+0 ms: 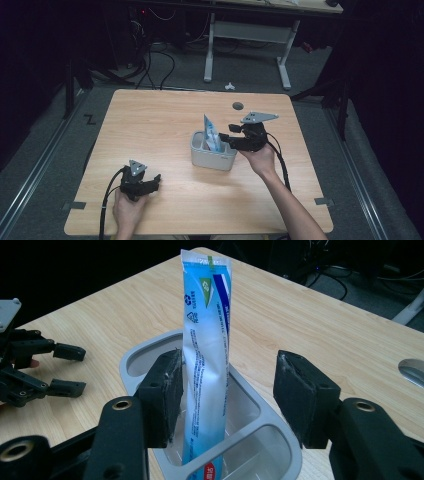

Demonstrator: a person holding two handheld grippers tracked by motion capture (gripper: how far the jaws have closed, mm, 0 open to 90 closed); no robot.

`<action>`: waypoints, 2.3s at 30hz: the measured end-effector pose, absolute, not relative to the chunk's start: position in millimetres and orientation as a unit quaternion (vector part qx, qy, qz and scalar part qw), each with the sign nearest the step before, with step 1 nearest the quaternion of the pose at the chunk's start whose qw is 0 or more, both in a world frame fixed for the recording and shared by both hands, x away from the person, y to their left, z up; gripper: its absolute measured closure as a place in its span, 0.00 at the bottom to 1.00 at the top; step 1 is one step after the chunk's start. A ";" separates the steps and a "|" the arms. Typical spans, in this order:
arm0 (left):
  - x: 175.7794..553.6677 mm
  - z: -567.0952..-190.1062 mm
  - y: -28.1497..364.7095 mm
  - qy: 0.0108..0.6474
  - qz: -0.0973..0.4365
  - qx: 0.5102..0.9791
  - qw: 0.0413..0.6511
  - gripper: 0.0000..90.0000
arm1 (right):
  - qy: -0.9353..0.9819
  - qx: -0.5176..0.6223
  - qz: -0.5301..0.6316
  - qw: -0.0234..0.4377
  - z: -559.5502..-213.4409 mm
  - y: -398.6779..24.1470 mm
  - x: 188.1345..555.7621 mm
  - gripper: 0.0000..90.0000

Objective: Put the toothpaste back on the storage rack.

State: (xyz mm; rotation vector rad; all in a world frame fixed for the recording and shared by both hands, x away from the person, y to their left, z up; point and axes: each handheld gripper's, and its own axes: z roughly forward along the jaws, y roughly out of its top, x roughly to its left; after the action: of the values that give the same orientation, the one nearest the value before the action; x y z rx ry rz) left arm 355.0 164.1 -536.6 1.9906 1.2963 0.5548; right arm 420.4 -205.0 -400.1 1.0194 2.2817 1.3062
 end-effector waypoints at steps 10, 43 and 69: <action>355.0 -536.6 164.1 0.499 0.214 0.766 0.344 0.28 | 0.792 0.360 0.466 0.164 -396.3 -216.2 415.1 0.52; 355.0 -536.6 164.1 0.499 0.213 0.766 0.344 0.28 | 0.771 0.376 0.485 0.170 -395.4 -255.2 385.2 0.54; 355.0 -536.6 164.1 0.499 0.214 0.766 0.344 0.28 | 0.750 0.401 0.499 0.166 -406.8 -281.8 370.0 0.54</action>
State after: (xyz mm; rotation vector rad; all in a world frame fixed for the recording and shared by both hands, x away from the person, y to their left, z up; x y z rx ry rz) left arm 355.0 164.1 -536.6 1.9903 1.2962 0.5550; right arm 370.0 -281.8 -406.8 1.1408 2.1365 1.4224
